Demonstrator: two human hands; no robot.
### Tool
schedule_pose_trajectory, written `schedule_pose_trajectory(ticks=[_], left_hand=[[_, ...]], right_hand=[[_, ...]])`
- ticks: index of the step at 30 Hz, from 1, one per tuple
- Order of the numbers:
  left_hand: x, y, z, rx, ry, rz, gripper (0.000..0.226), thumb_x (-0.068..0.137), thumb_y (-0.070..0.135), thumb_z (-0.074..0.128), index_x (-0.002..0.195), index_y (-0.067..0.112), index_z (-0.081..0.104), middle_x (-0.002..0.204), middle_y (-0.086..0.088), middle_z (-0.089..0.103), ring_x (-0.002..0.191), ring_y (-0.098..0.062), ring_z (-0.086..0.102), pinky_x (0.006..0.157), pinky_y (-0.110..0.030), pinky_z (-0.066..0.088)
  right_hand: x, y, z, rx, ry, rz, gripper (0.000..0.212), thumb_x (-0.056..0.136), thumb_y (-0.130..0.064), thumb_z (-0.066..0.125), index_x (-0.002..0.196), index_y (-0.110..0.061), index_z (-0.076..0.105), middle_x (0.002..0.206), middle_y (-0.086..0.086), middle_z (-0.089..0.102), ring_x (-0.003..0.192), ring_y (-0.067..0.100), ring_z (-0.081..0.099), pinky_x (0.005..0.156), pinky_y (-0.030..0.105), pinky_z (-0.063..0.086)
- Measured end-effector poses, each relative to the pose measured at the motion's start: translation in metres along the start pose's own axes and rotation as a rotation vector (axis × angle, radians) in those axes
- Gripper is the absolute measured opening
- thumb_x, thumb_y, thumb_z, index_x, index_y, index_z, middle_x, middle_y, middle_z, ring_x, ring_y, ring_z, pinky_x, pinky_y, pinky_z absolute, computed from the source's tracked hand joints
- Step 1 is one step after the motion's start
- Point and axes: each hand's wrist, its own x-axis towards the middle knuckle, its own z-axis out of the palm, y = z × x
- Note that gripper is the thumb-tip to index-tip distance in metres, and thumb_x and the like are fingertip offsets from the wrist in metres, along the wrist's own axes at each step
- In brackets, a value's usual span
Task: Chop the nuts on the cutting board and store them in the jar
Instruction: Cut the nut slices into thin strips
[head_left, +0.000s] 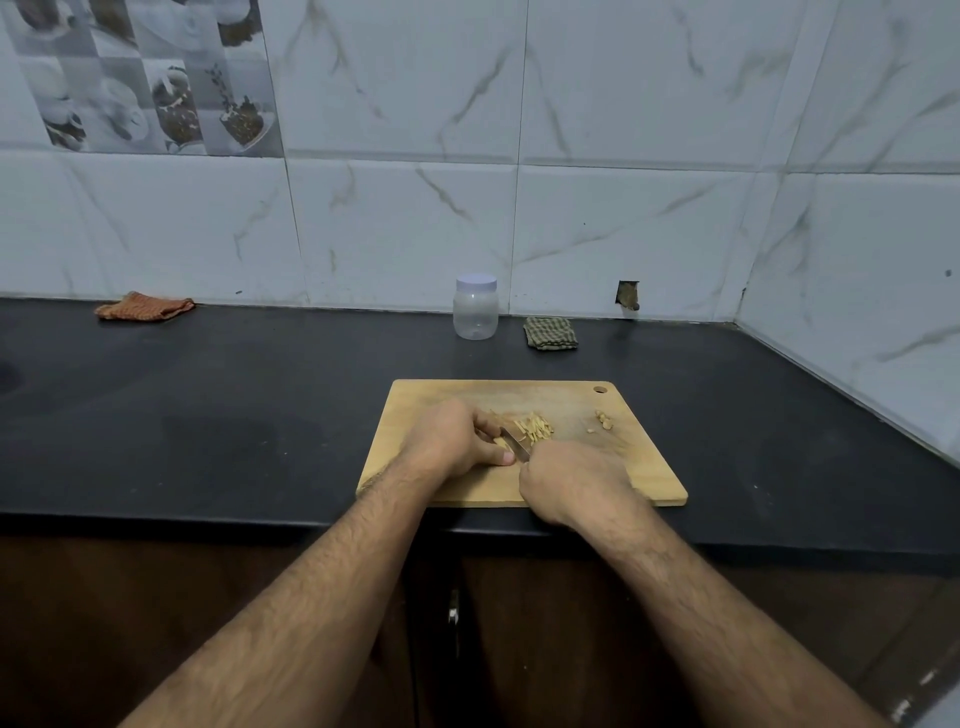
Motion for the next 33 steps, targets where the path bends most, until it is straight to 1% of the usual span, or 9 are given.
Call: schedule_pose_trajectory(ticks=[2, 5, 8, 11, 15, 20, 26, 31, 33], left_hand=[[0.0, -0.001, 0.0, 0.003, 0.006, 0.006, 0.037, 0.067, 0.044, 0.088, 0.099, 0.028, 0.076, 0.068, 0.017, 0.061, 0.074, -0.006, 0.057, 0.066, -0.025, 0.042], [0.0, -0.001, 0.0, 0.014, -0.009, 0.006, 0.038, 0.068, 0.042, 0.087, 0.102, 0.029, 0.076, 0.069, 0.018, 0.061, 0.076, -0.007, 0.057, 0.07, -0.026, 0.045], [0.0, 0.0, 0.0, 0.015, -0.017, -0.007, 0.044, 0.068, 0.043, 0.087, 0.108, 0.027, 0.075, 0.076, 0.017, 0.064, 0.081, -0.008, 0.06, 0.075, -0.027, 0.047], [0.001, 0.001, 0.002, 0.018, -0.015, -0.021, 0.049, 0.067, 0.043, 0.088, 0.111, 0.026, 0.074, 0.083, 0.012, 0.068, 0.087, -0.011, 0.063, 0.077, -0.027, 0.046], [0.003, 0.0, 0.002, 0.021, -0.018, -0.033, 0.049, 0.067, 0.044, 0.088, 0.11, 0.027, 0.074, 0.084, 0.015, 0.067, 0.089, -0.008, 0.063, 0.082, -0.028, 0.05], [0.002, 0.0, 0.0, 0.03, -0.026, -0.056, 0.047, 0.067, 0.044, 0.087, 0.109, 0.029, 0.074, 0.101, 0.014, 0.071, 0.097, -0.007, 0.063, 0.091, -0.031, 0.051], [-0.001, 0.004, -0.001, 0.043, -0.032, -0.045, 0.039, 0.07, 0.043, 0.086, 0.106, 0.033, 0.075, 0.102, 0.014, 0.072, 0.098, -0.007, 0.063, 0.091, -0.032, 0.052], [-0.002, 0.005, -0.001, 0.051, -0.031, -0.061, 0.04, 0.07, 0.043, 0.086, 0.106, 0.033, 0.074, 0.105, 0.013, 0.072, 0.101, -0.008, 0.063, 0.094, -0.035, 0.051], [-0.004, 0.005, -0.001, 0.051, -0.027, -0.058, 0.041, 0.07, 0.044, 0.086, 0.107, 0.032, 0.074, 0.105, 0.013, 0.072, 0.101, -0.008, 0.063, 0.094, -0.034, 0.051]], right_hand=[[0.0, 0.0, -0.001, -0.01, -0.002, 0.005, 0.033, 0.101, -0.028, 0.04, 0.124, -0.016, 0.06, 0.118, 0.005, 0.063, 0.104, 0.024, 0.06, 0.08, 0.035, 0.048], [0.001, 0.001, -0.001, 0.012, 0.014, 0.006, 0.032, 0.101, -0.028, 0.039, 0.122, -0.016, 0.061, 0.116, 0.005, 0.064, 0.104, 0.024, 0.06, 0.081, 0.035, 0.048], [0.0, 0.0, -0.001, 0.02, 0.015, 0.006, 0.033, 0.102, -0.029, 0.039, 0.122, -0.015, 0.061, 0.117, 0.005, 0.064, 0.104, 0.023, 0.06, 0.082, 0.035, 0.049], [-0.001, -0.002, -0.002, 0.013, -0.002, 0.008, 0.033, 0.102, -0.027, 0.039, 0.125, -0.016, 0.06, 0.119, 0.005, 0.063, 0.105, 0.024, 0.06, 0.084, 0.035, 0.05], [-0.003, -0.002, -0.005, 0.002, -0.017, 0.007, 0.034, 0.101, -0.025, 0.039, 0.127, -0.015, 0.058, 0.122, 0.006, 0.062, 0.107, 0.024, 0.059, 0.085, 0.036, 0.049], [-0.005, -0.005, -0.007, -0.019, -0.04, 0.008, 0.034, 0.101, -0.023, 0.04, 0.129, -0.015, 0.056, 0.124, 0.007, 0.061, 0.108, 0.024, 0.058, 0.083, 0.036, 0.047], [-0.012, 0.0, -0.002, -0.021, -0.044, 0.004, 0.032, 0.099, -0.021, 0.043, 0.126, -0.015, 0.058, 0.12, 0.006, 0.062, 0.104, 0.024, 0.059, 0.079, 0.035, 0.046], [-0.024, 0.009, 0.002, 0.06, -0.078, 0.01, 0.029, 0.098, -0.02, 0.047, 0.123, -0.016, 0.059, 0.115, 0.004, 0.062, 0.102, 0.023, 0.059, 0.088, 0.039, 0.051], [-0.027, 0.012, 0.004, 0.091, -0.081, 0.024, 0.026, 0.097, -0.02, 0.048, 0.12, -0.017, 0.06, 0.11, 0.002, 0.062, 0.099, 0.021, 0.06, 0.088, 0.039, 0.051]])
